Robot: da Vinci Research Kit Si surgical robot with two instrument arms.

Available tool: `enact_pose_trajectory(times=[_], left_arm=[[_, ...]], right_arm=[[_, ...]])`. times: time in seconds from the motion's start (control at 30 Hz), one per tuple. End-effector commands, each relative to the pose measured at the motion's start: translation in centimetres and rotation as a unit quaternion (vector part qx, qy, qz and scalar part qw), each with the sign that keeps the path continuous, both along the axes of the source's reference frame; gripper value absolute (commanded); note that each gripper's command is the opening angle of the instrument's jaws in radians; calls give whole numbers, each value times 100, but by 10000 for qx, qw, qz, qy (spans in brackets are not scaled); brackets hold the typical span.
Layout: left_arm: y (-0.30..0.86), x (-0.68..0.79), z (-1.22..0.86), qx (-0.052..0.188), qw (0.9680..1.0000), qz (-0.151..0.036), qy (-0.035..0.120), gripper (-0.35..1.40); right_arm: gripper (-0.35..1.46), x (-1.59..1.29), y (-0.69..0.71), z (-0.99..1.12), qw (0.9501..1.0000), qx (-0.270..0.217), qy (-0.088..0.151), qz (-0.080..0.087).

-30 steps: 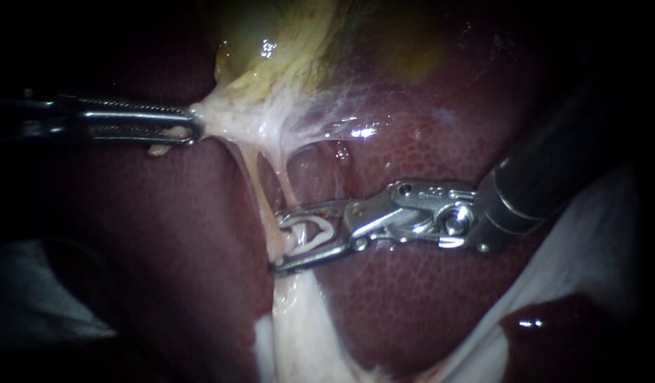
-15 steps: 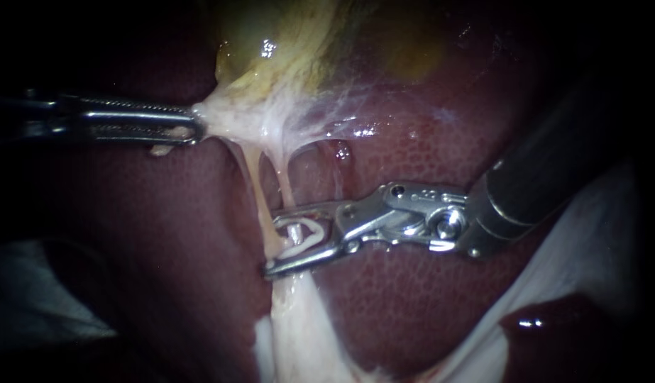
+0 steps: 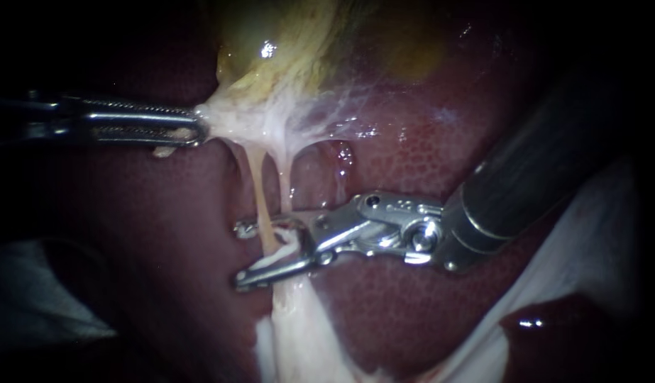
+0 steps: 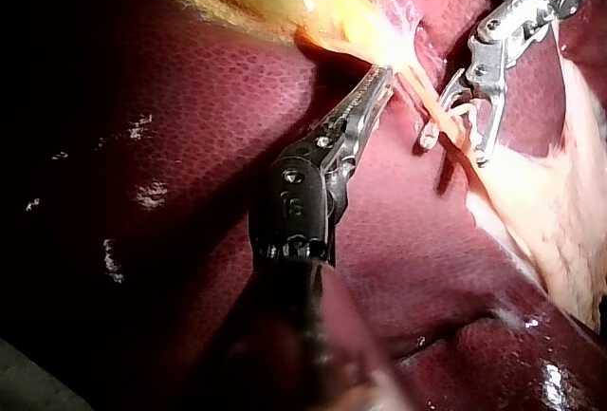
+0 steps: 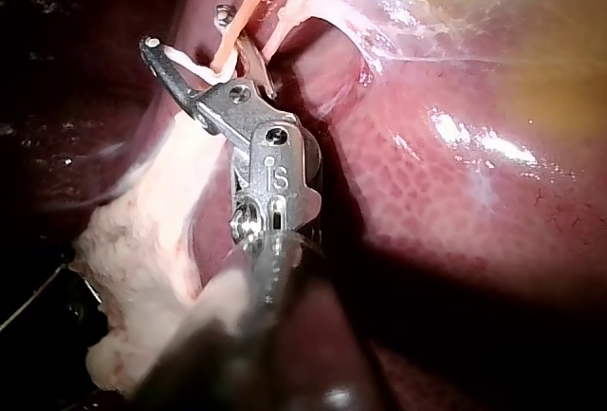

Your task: Clipping first clip left tube

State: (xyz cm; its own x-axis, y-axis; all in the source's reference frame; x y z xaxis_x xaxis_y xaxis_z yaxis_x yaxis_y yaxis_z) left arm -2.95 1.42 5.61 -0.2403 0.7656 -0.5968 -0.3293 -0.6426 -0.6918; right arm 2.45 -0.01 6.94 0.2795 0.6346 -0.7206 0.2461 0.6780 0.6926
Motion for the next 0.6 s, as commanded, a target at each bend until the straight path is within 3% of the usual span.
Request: enact_pose_trajectory(times=[0.03, 0.27, 0.6], left_arm=[[0, 0, 0, 0, 10000, 0, 1, -35], [0, 1, 0, 0, 10000, 1, 0, -35], [-1, 5, 0, 0, 10000, 12, -6, -35]], right_arm=[[49, 1, -1, 1, 10000, -4, -5, -3], [49, 0, -4, -3, 10000, 52, -4, -35], [49, -3, -20, -22, 9993, 189, 142, -306]])
